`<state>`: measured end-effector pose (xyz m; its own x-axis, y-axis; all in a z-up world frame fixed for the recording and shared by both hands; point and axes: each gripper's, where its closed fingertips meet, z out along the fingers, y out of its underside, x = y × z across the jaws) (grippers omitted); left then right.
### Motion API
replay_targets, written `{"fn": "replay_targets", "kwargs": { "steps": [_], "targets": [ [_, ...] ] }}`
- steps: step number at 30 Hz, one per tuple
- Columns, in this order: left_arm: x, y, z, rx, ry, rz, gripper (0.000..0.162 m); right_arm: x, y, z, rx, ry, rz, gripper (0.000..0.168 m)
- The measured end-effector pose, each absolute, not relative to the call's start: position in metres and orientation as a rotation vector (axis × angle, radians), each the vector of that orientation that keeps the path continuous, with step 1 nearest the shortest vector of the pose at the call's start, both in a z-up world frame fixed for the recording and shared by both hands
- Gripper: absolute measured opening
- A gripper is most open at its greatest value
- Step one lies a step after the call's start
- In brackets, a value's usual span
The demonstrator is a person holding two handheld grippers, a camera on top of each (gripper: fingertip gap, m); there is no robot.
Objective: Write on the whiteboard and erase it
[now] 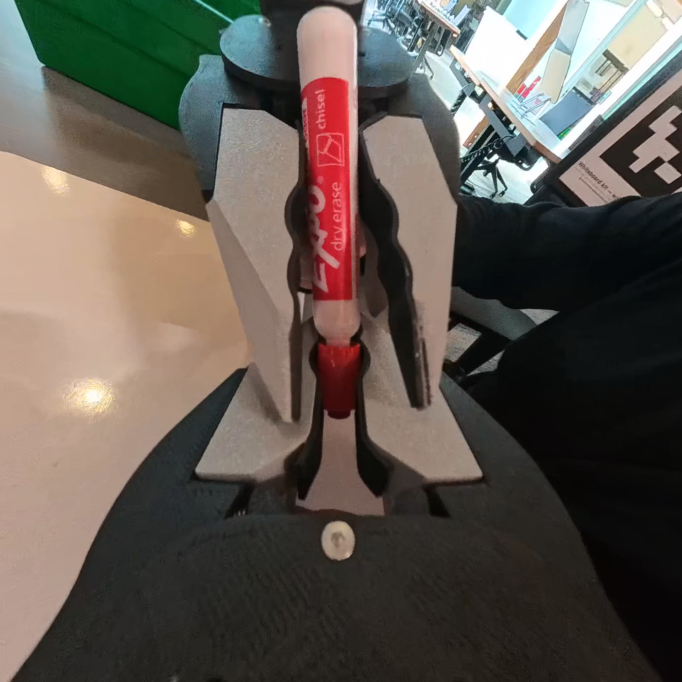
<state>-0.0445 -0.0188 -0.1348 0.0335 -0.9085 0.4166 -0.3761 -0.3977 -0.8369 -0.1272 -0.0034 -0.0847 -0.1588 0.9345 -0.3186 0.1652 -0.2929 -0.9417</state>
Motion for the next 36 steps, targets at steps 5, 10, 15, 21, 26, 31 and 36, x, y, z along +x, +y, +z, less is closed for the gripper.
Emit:
{"fn": "replay_targets", "kwargs": {
  "steps": [5,10,15,21,26,31,36],
  "targets": [
    [-0.044,-0.019,-0.140,-1.834,1.314,-1.319,0.009,-0.126,-0.004,-0.092,-1.490,-1.339,1.456,0.026],
    [-0.044,-0.024,-0.136,-1.802,1.315,-1.380,0.009,-0.123,-0.007,-0.091,-1.498,-1.347,1.513,0.027],
    [-0.043,-0.024,-0.140,-1.823,1.321,-1.379,0.009,-0.123,-0.005,-0.095,-1.516,-1.362,1.477,0.027],
    [-0.047,-0.012,-0.151,-1.844,1.337,-1.235,0.008,-0.122,-0.001,-0.098,-1.560,-1.325,1.522,0.030],
    [-0.046,-0.008,-0.152,-1.844,1.331,-1.171,0.008,-0.117,0.004,-0.097,-1.553,-1.326,1.478,0.027],
    [-0.045,-0.005,-0.155,-1.848,1.330,-1.119,0.008,-0.118,0.005,-0.094,-1.558,-1.283,1.551,0.028],
    [-0.046,0.001,-0.156,-1.837,1.325,-1.048,0.008,-0.121,0.006,-0.090,-1.539,-1.229,1.613,0.031]
  ]
}}
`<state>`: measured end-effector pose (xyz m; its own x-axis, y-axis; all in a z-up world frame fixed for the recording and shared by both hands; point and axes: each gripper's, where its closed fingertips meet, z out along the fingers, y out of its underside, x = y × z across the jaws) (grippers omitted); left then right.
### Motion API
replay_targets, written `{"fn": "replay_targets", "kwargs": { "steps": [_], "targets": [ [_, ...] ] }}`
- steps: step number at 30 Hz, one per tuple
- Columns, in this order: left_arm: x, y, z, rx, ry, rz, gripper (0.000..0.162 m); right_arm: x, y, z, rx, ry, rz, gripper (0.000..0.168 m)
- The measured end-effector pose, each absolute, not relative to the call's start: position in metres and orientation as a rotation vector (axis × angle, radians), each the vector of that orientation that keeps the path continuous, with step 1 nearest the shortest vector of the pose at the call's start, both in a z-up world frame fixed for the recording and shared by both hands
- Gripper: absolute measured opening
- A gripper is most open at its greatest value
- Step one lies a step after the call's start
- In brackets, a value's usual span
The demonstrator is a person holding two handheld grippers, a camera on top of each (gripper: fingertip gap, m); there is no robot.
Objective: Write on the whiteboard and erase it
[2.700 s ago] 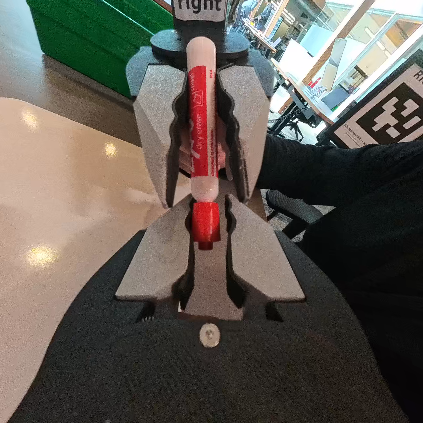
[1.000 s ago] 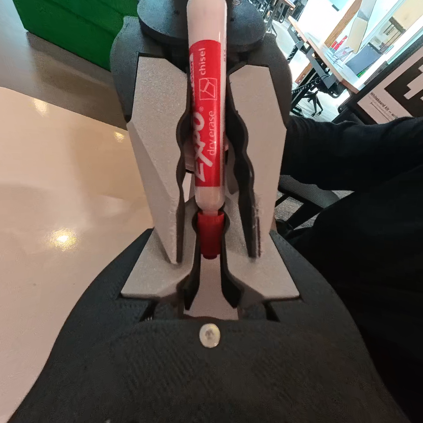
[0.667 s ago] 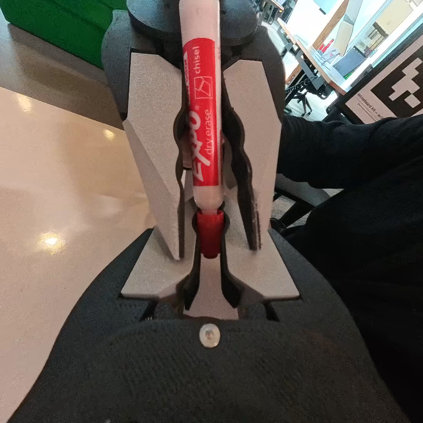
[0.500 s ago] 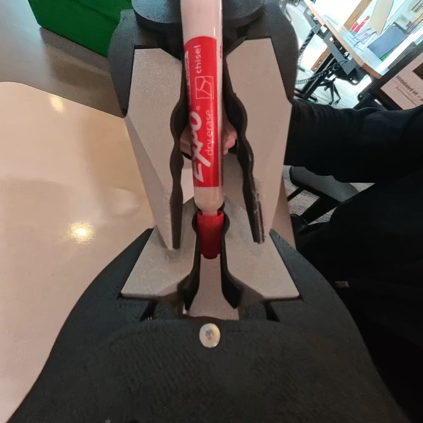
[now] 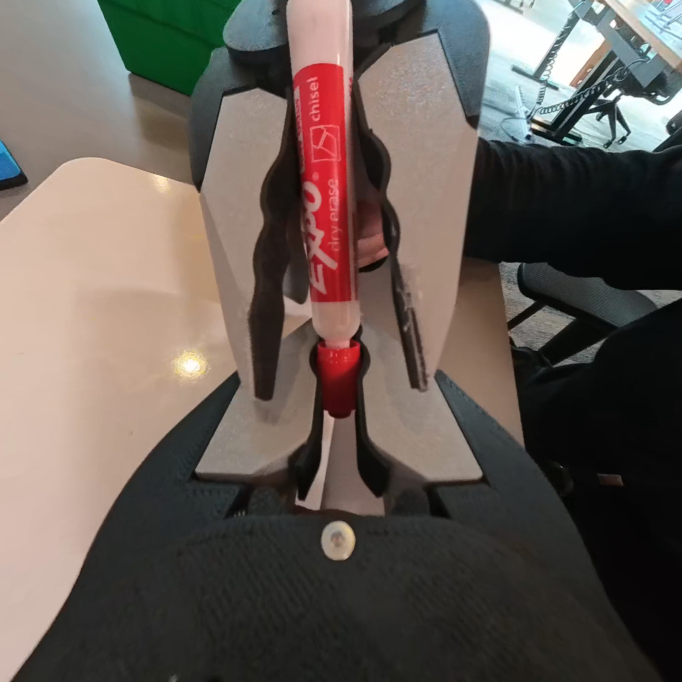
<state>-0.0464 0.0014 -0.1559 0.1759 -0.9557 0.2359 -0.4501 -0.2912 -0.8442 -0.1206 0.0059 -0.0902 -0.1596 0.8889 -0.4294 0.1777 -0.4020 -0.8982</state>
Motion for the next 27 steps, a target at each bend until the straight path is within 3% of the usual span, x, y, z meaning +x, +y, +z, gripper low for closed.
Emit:
{"fn": "replay_targets", "kwargs": {
  "steps": [7,14,18,23,27],
  "targets": [
    [-0.047,0.005,-0.158,-1.837,1.329,-0.991,0.008,-0.125,0.008,-0.096,-1.565,-1.227,1.584,0.036],
    [-0.045,0.001,-0.150,-1.811,1.302,-1.094,0.008,-0.122,0.007,-0.096,-1.558,-1.264,1.529,0.027],
    [-0.043,-0.009,-0.138,-1.769,1.276,-1.277,0.010,-0.120,0.003,-0.091,-1.526,-1.263,1.583,0.026],
    [-0.044,-0.040,-0.094,-1.650,1.143,-1.909,0.014,-0.116,-0.017,-0.061,-1.327,-1.275,1.688,0.026],
    [-0.042,-0.023,-0.108,-1.699,1.169,-1.647,0.012,-0.116,-0.003,-0.071,-1.419,-1.251,1.595,0.025]
  ]
}}
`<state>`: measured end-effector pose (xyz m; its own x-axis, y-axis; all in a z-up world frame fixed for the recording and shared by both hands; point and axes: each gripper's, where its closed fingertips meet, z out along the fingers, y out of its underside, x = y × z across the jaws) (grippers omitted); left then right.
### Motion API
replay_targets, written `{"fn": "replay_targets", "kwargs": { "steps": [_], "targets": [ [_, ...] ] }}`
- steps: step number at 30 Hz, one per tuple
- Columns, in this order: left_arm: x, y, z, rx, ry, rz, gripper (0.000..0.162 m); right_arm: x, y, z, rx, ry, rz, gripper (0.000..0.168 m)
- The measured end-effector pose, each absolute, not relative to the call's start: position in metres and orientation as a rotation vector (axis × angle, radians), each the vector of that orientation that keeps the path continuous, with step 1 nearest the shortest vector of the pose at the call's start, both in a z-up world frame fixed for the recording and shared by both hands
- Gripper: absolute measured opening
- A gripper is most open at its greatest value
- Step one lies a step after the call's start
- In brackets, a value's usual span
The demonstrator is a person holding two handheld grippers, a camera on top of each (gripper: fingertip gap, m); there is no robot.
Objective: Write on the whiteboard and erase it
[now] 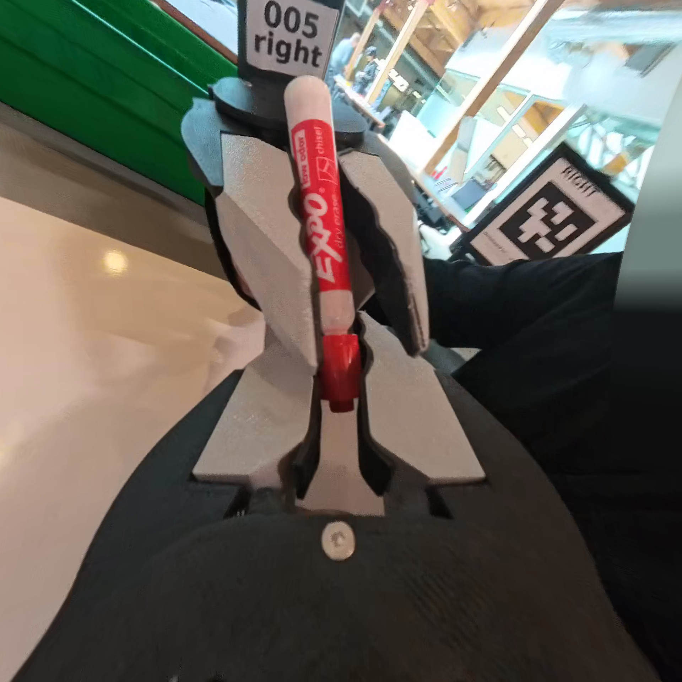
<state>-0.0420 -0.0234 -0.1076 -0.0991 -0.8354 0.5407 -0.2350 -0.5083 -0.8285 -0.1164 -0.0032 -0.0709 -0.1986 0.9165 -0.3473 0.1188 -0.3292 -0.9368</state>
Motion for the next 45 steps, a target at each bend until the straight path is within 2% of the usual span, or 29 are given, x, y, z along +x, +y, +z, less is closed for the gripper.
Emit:
{"fn": "replay_targets", "kwargs": {
  "steps": [6,9,11,16,21,24,30,32,35,45],
  "targets": [
    [-0.044,-0.015,-0.108,-1.654,1.247,-1.335,0.016,-0.116,0.005,-0.066,-1.471,-1.143,1.703,0.025],
    [-0.053,0.001,-0.149,-1.743,1.401,-0.925,0.011,-0.121,0.006,-0.090,-1.600,-1.223,1.564,0.025],
    [-0.050,0.004,-0.149,-1.780,1.356,-0.950,0.010,-0.121,0.010,-0.093,-1.621,-1.202,1.559,0.025],
    [-0.055,0.032,-0.156,-1.788,1.284,-0.678,0.009,-0.122,0.030,-0.097,-1.695,-1.069,1.498,0.024],
    [-0.066,0.063,-0.156,-1.677,1.240,-0.197,0.010,-0.119,0.049,-0.101,-1.742,-0.893,1.504,0.025],
    [-0.058,0.048,-0.151,-1.726,1.234,-0.447,0.010,-0.119,0.041,-0.093,-1.673,-0.972,1.461,0.024],
    [-0.049,-0.041,-0.111,-1.762,1.256,-1.731,0.010,-0.123,-0.008,-0.066,-1.381,-1.247,1.507,0.024],
    [-0.057,-0.062,-0.096,-1.667,1.278,-2.027,0.010,-0.119,-0.018,-0.052,-1.278,-1.272,1.515,0.024],
    [-0.049,-0.037,-0.100,-1.705,1.158,-1.886,0.009,-0.103,0.002,-0.044,-1.316,-1.164,1.533,0.024],
    [-0.055,0.016,-0.148,-1.814,1.231,-1.143,0.010,-0.084,0.048,-0.055,-1.431,-0.977,1.465,0.025]
  ]
}}
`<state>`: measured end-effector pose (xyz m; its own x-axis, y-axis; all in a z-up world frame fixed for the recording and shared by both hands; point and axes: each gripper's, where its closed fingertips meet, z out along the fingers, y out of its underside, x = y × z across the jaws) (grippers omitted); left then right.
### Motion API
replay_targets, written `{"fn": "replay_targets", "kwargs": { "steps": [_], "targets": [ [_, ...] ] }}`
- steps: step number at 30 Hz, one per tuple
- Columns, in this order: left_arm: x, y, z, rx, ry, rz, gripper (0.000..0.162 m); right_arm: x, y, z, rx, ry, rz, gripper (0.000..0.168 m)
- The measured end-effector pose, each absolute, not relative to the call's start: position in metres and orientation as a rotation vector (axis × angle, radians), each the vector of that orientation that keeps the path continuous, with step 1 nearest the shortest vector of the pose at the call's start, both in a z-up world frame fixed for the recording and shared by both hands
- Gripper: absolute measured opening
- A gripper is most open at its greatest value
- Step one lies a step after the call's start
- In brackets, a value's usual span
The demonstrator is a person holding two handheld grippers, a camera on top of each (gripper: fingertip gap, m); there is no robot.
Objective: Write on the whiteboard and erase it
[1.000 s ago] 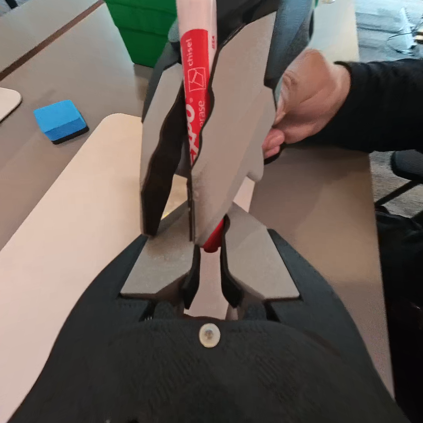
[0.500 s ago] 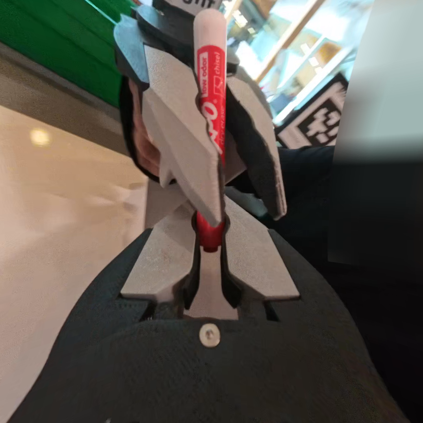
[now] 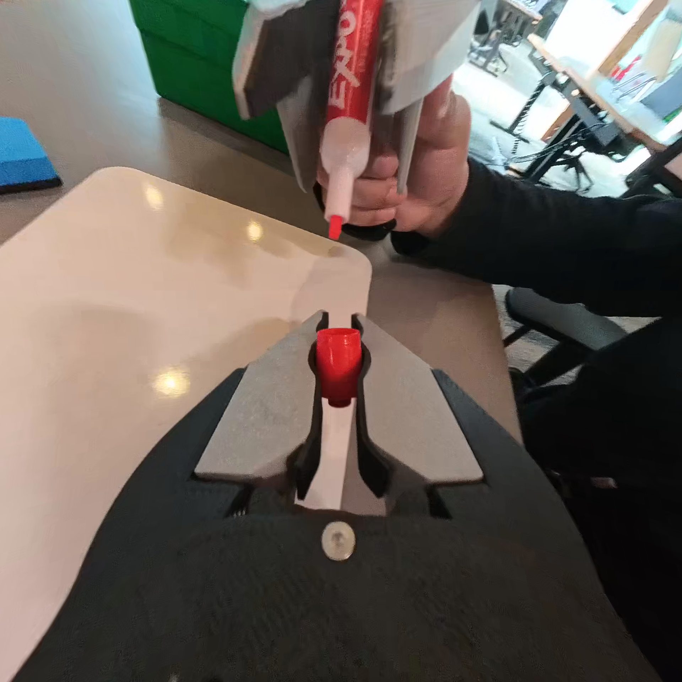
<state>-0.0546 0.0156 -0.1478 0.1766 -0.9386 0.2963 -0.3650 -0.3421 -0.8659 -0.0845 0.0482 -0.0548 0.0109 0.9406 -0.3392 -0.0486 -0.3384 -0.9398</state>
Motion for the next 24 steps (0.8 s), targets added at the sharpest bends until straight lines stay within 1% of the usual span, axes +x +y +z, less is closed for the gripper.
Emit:
{"fn": "replay_targets", "kwargs": {
  "steps": [5,15,19,24],
  "targets": [
    [-0.056,0.023,-0.153,-1.799,1.254,-1.011,0.010,-0.077,0.070,-0.065,-1.498,-0.923,1.296,0.026],
    [-0.079,0.067,-0.146,-1.824,1.035,-0.827,0.010,-0.067,0.084,-0.066,-1.520,-0.820,1.342,0.026],
    [-0.092,0.086,-0.140,-1.786,0.961,-0.717,0.010,-0.058,0.100,-0.075,-1.582,-0.778,1.209,0.027],
    [-0.098,0.095,-0.146,-1.798,0.930,-0.663,0.010,-0.056,0.110,-0.088,-1.651,-0.763,1.133,0.027]
  ]
}}
